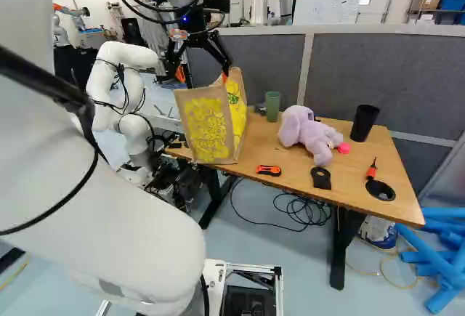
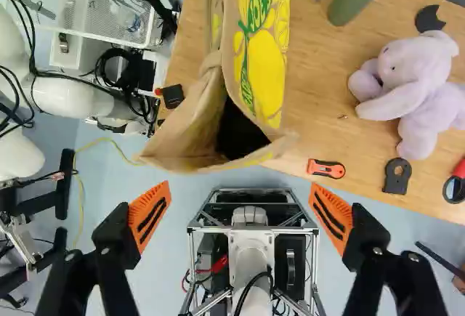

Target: Pick up the bag on the ground and place it on the table

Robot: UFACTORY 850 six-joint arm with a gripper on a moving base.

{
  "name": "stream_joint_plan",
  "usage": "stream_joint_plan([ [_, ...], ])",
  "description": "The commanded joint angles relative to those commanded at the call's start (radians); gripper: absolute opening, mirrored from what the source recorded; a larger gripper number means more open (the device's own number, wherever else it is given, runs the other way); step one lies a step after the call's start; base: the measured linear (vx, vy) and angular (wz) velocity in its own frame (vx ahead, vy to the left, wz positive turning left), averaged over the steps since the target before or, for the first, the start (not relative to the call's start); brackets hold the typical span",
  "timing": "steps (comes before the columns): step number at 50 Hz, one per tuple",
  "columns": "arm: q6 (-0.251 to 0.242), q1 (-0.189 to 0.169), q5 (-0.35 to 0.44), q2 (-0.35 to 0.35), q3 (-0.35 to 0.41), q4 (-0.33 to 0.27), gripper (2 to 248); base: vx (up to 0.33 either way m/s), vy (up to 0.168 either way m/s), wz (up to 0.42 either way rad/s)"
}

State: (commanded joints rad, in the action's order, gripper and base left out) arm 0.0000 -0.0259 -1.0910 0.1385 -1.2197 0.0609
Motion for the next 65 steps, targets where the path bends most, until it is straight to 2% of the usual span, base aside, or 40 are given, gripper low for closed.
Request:
stream_joint_plan([
  [65, 0.000, 0.000, 0.000, 0.000, 0.000, 0.000, 247, -0.172, -0.001, 0.015],
])
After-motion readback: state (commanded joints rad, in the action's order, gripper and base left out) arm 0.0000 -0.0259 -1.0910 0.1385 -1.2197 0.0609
